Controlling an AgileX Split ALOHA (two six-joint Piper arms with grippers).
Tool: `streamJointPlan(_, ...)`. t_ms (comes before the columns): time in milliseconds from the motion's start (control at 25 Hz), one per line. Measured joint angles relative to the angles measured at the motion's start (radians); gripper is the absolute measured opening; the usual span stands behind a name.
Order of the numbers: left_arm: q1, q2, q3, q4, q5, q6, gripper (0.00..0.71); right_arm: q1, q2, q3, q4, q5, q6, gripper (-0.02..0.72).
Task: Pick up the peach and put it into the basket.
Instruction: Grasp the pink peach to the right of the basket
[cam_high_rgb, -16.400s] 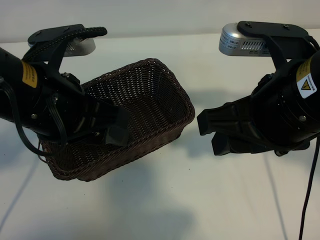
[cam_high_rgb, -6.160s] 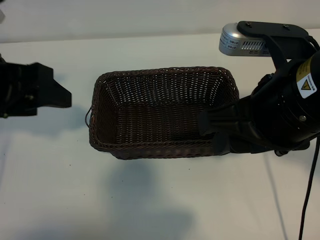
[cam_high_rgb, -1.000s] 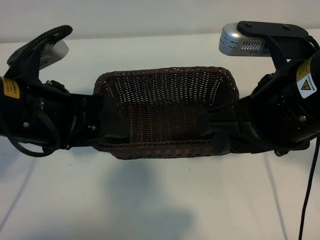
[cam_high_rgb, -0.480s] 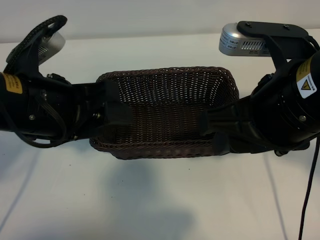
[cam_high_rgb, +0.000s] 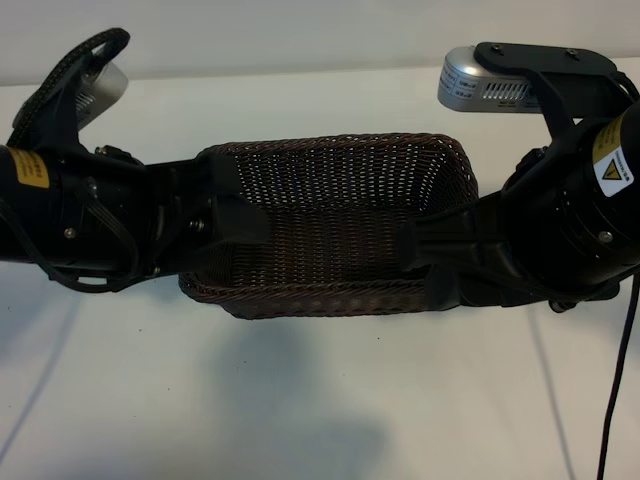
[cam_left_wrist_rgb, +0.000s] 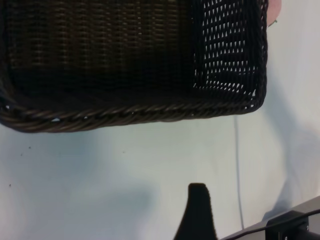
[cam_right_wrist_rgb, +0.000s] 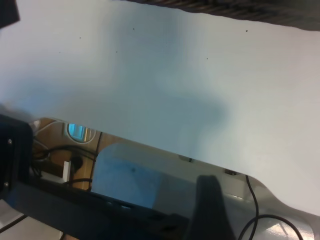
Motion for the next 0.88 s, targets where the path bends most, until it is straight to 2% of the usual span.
streamJointPlan(320, 0.000, 0.000, 0.001, 0.001, 0.034, 0.000, 0.563, 0.000, 0.000, 0.000, 0.000, -0.007, 0.000, 0.507)
streamJointPlan(720, 0.000, 0.000, 0.001, 0.004, 0.034, 0.001, 0.562, 0.000, 0.000, 0.000, -0.002, -0.087, 0.000, 0.507)
streamJointPlan(800, 0.000, 0.000, 0.001, 0.004, 0.034, 0.001, 0.562, 0.000, 0.000, 0.000, -0.039, -0.126, -0.009, 0.507)
streamJointPlan(880, 0.000, 0.000, 0.001, 0.004, 0.034, 0.001, 0.562, 0.000, 0.000, 0.000, -0.111, -0.146, -0.033, 0.507)
